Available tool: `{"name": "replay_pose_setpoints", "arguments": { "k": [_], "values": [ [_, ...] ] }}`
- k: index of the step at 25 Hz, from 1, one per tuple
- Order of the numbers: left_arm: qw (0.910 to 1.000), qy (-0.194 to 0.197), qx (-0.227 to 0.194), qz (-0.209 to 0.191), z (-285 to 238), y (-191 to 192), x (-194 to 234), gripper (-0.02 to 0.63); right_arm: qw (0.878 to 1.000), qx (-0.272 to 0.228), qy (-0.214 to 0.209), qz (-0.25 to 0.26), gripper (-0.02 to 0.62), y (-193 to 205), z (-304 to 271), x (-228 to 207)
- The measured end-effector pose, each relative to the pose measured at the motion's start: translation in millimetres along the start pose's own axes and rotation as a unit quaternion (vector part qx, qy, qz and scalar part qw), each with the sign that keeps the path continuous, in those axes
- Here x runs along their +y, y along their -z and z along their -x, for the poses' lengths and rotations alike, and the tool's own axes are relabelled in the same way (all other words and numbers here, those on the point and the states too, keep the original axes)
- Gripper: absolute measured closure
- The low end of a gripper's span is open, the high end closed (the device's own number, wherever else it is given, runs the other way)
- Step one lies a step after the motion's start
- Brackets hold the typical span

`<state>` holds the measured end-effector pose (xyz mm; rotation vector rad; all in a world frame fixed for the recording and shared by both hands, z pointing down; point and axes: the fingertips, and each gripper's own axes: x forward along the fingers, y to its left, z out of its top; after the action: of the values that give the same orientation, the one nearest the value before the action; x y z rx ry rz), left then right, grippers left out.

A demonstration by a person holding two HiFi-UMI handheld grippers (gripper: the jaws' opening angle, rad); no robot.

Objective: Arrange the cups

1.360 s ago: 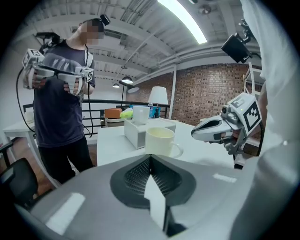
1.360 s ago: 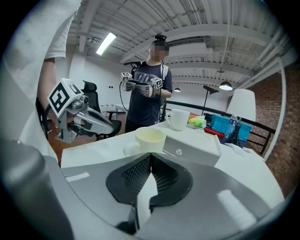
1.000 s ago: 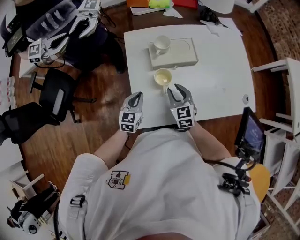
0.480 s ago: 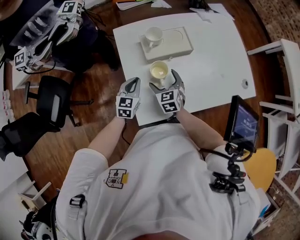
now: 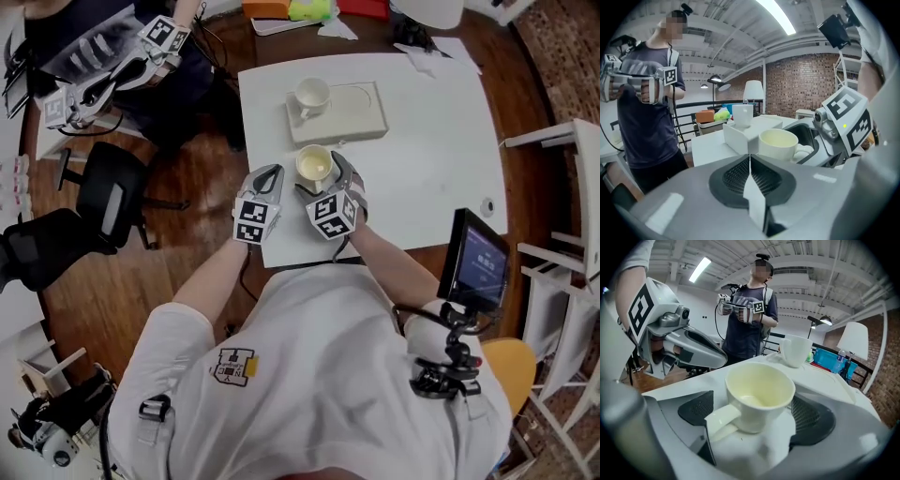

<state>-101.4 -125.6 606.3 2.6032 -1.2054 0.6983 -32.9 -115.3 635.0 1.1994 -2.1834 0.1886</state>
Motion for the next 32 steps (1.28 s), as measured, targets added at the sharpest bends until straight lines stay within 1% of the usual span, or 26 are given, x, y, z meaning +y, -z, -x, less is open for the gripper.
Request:
{"name": "replay_pose_setpoints", "arguments": {
  "k": [3,5,6,7,8,11,16,18,21,22,23,25,27,28,29,32],
  "values": [
    [0.9999,-0.009,0.010,0.002,-8,-5,-5,0.604,1.000,0.001,-0.023,0.008,0.095,3,-1,-5],
    [0.9998,-0.014,0.015,-0.005,-10,-7,-9,0.604,0.998,-0.003,-0.049,0.030,0.119,6,2,-8],
    [0.9997,-0.017,0.017,-0.008,-11,-8,-12,0.604,0.997,-0.008,-0.063,0.044,0.147,8,5,-9],
    [0.9996,-0.019,0.020,-0.009,-12,-8,-16,0.604,0.995,-0.014,-0.079,0.057,0.214,11,8,-11],
    [0.9995,-0.022,0.022,-0.009,-13,-9,-20,0.604,0.993,-0.020,-0.097,0.069,0.233,14,12,-14],
    [0.9994,-0.026,0.024,-0.007,-17,-13,-31,0.604,0.984,-0.032,-0.141,0.101,0.235,22,22,-20],
    [0.9993,-0.033,0.017,0.003,-16,-13,-43,0.604,0.972,-0.041,-0.185,0.137,0.235,32,37,-25],
    [0.9993,-0.033,0.019,0.006,-18,-12,-48,0.604,0.969,-0.045,-0.193,0.146,0.233,35,41,-29],
    [0.9991,-0.033,0.023,0.013,-20,-9,-54,0.604,0.967,-0.057,-0.194,0.154,0.215,33,47,-30],
    [0.9991,-0.033,0.023,0.014,-20,-8,-55,0.604,0.967,-0.063,-0.193,0.153,0.179,29,48,-29],
    [0.9990,-0.033,0.024,0.015,-21,-7,-56,0.604,0.968,-0.068,-0.192,0.150,0.158,25,47,-27],
    [0.9990,-0.032,0.027,0.016,-22,-7,-56,0.604,0.970,-0.070,-0.185,0.138,0.133,19,43,-26],
    [0.9991,-0.029,0.028,0.016,-23,-8,-58,0.604,0.974,-0.062,-0.177,0.126,0.133,17,37,-25],
    [0.9991,-0.028,0.028,0.015,-24,-9,-58,0.604,0.975,-0.058,-0.174,0.122,0.144,17,35,-25],
    [0.9991,-0.027,0.028,0.015,-24,-10,-59,0.604,0.976,-0.056,-0.172,0.120,0.164,17,34,-25],
    [0.9992,-0.027,0.028,0.014,-22,-12,-59,0.604,0.977,-0.051,-0.172,0.115,0.170,16,36,-23]
  ]
}}
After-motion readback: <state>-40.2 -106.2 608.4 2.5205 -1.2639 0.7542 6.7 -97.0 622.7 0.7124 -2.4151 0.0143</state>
